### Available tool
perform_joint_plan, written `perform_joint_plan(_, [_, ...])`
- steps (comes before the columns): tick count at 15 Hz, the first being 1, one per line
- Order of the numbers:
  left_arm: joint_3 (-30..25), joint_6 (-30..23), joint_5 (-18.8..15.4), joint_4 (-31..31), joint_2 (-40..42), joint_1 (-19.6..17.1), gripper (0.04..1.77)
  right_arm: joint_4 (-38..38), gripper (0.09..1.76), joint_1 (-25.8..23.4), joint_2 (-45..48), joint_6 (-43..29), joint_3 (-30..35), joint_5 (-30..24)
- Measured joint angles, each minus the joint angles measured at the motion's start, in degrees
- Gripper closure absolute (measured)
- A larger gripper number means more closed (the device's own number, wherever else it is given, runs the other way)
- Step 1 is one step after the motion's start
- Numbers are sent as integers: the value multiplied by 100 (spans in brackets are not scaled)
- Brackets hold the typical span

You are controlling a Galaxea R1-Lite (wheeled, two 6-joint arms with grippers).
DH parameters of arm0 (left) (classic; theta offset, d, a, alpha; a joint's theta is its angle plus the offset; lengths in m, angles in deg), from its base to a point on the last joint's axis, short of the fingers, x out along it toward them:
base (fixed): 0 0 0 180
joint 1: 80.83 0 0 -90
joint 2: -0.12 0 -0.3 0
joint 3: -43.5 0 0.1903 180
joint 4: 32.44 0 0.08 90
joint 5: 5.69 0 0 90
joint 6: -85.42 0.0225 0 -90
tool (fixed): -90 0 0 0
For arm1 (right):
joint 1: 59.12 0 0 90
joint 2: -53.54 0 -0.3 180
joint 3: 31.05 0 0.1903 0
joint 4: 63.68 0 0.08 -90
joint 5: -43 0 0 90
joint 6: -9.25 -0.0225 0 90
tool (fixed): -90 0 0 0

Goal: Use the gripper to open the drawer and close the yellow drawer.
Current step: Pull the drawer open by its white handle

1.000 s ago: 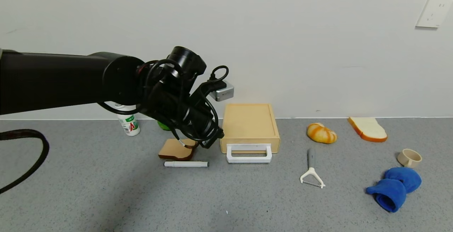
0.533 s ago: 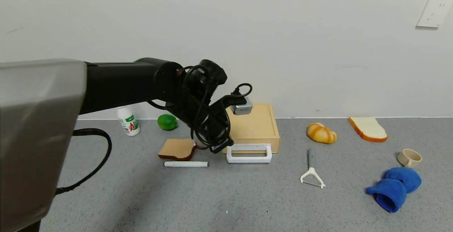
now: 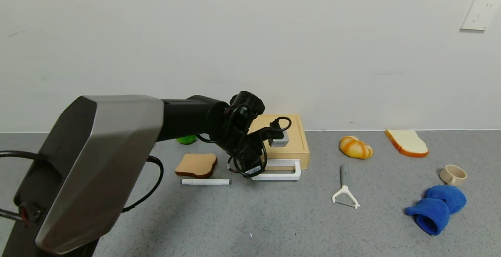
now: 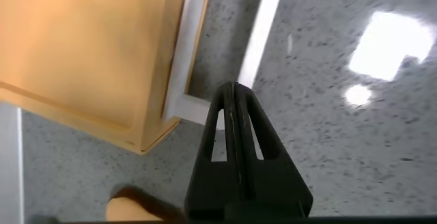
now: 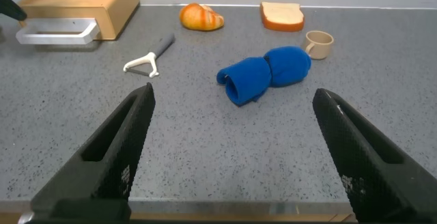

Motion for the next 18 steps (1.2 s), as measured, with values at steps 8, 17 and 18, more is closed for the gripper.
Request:
perform_joint_plan(8, [11,176,575,-250,-289,17,170,0,15,0,0,-1,0,0])
perform_joint_plan(17, [11,135,699,-549,-438,80,170,0,15,0,0,-1,0,-2])
perform_joint_plan(18, [11,27,727,-546,-435,78,170,0,15,0,0,-1,0,-2])
